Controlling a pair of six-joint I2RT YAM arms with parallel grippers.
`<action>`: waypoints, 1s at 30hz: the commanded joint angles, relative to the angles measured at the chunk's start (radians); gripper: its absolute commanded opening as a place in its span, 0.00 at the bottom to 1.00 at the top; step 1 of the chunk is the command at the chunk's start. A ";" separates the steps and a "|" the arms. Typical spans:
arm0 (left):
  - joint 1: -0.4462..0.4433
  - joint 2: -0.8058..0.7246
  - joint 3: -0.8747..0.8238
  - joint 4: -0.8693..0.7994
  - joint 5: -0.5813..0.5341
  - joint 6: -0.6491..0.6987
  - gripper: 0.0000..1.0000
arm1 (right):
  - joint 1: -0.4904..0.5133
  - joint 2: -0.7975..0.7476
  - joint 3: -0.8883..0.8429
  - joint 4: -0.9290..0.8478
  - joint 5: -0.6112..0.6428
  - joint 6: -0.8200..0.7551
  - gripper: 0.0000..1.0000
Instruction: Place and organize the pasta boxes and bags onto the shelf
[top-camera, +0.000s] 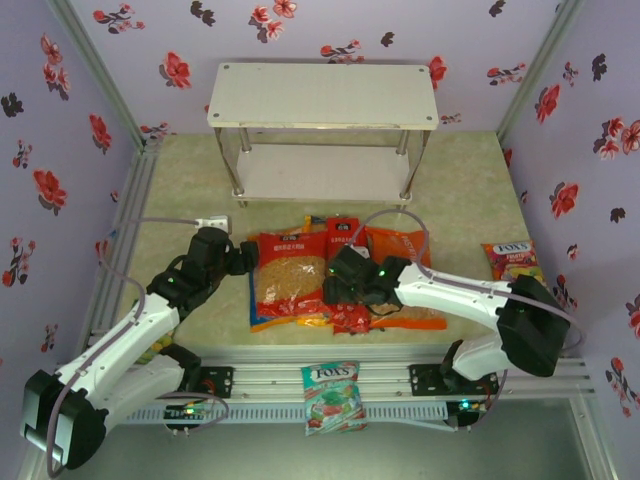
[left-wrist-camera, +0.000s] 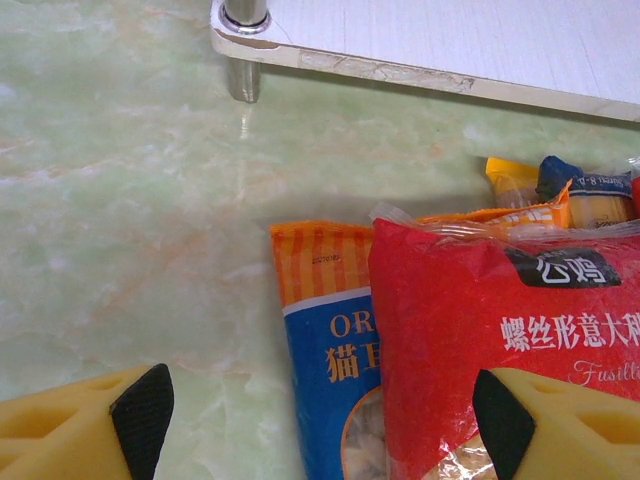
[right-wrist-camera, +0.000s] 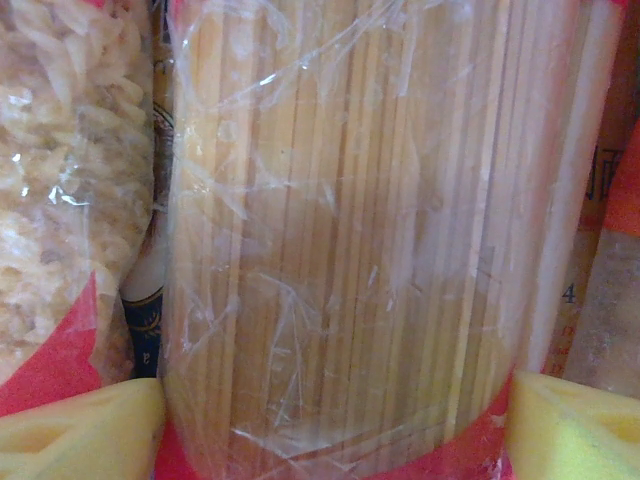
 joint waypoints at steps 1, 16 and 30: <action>0.003 -0.021 0.021 -0.014 0.008 -0.008 0.83 | 0.009 0.020 0.026 -0.022 0.020 0.029 0.87; 0.017 -0.038 0.005 -0.016 0.009 -0.008 0.83 | 0.009 0.115 0.032 0.005 -0.033 0.026 0.79; 0.022 -0.029 0.007 -0.002 0.020 -0.007 0.79 | 0.008 0.083 0.073 -0.117 0.029 -0.011 0.21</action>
